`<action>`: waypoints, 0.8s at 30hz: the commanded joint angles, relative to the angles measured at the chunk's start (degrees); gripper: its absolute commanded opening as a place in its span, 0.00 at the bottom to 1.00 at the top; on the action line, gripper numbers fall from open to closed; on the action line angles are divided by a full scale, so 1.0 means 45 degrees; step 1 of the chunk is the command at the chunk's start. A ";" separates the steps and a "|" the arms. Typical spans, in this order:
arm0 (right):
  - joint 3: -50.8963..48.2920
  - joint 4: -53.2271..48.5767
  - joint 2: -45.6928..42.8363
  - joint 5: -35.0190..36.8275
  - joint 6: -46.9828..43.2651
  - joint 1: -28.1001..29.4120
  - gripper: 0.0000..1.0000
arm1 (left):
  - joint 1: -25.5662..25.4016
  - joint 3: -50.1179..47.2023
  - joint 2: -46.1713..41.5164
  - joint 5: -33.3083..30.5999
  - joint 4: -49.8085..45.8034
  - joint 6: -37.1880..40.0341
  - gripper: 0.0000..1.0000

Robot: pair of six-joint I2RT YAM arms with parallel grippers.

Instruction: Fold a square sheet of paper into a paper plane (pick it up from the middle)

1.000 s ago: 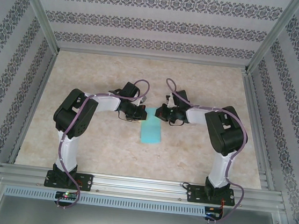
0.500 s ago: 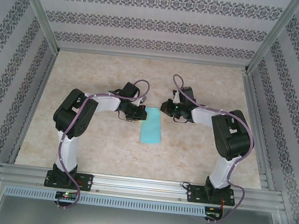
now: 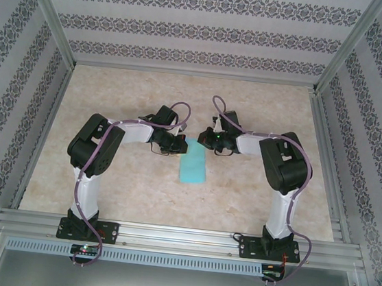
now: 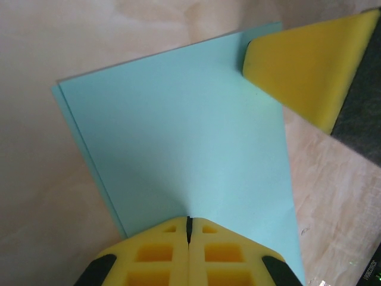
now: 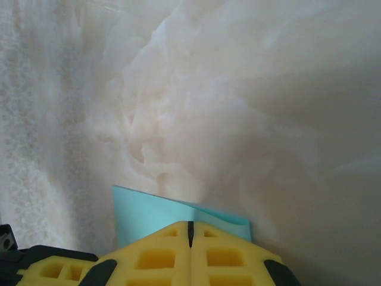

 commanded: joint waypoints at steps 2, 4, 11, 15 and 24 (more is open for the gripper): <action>0.0133 -0.0222 0.0127 0.1883 0.0399 -0.1275 0.00 | 0.0192 -0.1137 0.1083 -0.2760 -0.2646 0.0373 0.00; 0.0261 -0.0341 -0.0239 0.1766 0.0428 -0.1463 0.00 | 0.0239 -0.1161 0.0909 -0.2905 -0.2742 0.0428 0.00; -0.0304 -0.0720 -0.2115 0.0373 -0.0173 -0.0965 0.00 | 0.1041 -0.1573 -0.0503 -0.3036 -0.3020 0.0602 0.00; -0.0603 -0.1020 -0.2460 -0.0546 -0.0681 -0.0096 0.00 | 0.1461 -0.1864 -0.1156 -0.2865 -0.3005 0.0646 0.00; -0.0194 -0.1494 -0.1391 -0.1251 -0.1102 0.1897 0.00 | 0.1537 -0.1808 -0.1655 -0.1401 -0.2182 0.0650 0.00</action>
